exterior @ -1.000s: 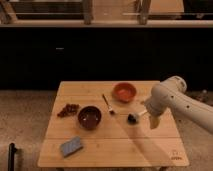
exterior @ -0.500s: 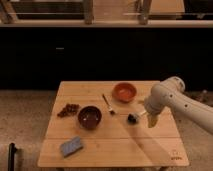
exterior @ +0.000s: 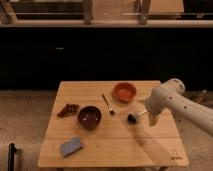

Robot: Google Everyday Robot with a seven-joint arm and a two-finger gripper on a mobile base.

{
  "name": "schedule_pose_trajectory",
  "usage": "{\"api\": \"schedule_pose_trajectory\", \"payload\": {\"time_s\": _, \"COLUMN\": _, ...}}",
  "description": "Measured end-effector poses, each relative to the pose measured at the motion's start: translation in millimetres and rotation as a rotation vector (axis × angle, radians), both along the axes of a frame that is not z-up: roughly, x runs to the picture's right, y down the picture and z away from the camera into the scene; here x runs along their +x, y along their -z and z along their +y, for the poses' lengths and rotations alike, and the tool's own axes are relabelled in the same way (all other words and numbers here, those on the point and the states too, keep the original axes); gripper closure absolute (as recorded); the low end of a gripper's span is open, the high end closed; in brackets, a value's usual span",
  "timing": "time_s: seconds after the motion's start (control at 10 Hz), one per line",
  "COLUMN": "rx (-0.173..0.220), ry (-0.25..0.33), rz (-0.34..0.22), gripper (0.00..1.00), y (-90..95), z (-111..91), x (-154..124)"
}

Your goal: Wipe purple bowl with brush

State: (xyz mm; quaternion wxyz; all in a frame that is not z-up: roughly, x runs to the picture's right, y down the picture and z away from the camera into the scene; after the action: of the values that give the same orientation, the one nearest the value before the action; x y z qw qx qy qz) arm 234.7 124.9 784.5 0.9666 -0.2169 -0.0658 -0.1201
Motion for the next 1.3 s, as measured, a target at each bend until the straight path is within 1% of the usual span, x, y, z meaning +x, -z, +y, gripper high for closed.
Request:
{"api": "schedule_pose_trajectory", "payload": {"time_s": 0.2, "rx": -0.002, "ry": 0.03, "rz": 0.0, "gripper": 0.2, "y": -12.0, "z": -1, "x": 2}}
{"api": "schedule_pose_trajectory", "payload": {"time_s": 0.5, "rx": -0.022, "ry": 0.08, "rz": -0.013, "gripper": 0.2, "y": -31.1, "z": -2, "x": 9}}
{"api": "schedule_pose_trajectory", "payload": {"time_s": 0.9, "rx": -0.063, "ry": 0.129, "rz": -0.042, "gripper": 0.2, "y": -54.9, "z": -3, "x": 12}}
{"api": "schedule_pose_trajectory", "payload": {"time_s": 1.1, "rx": -0.089, "ry": 0.138, "rz": -0.057, "gripper": 0.2, "y": -67.3, "z": -2, "x": 15}}
{"api": "schedule_pose_trajectory", "payload": {"time_s": 1.3, "rx": -0.109, "ry": 0.131, "rz": -0.074, "gripper": 0.2, "y": -78.3, "z": -2, "x": 22}}
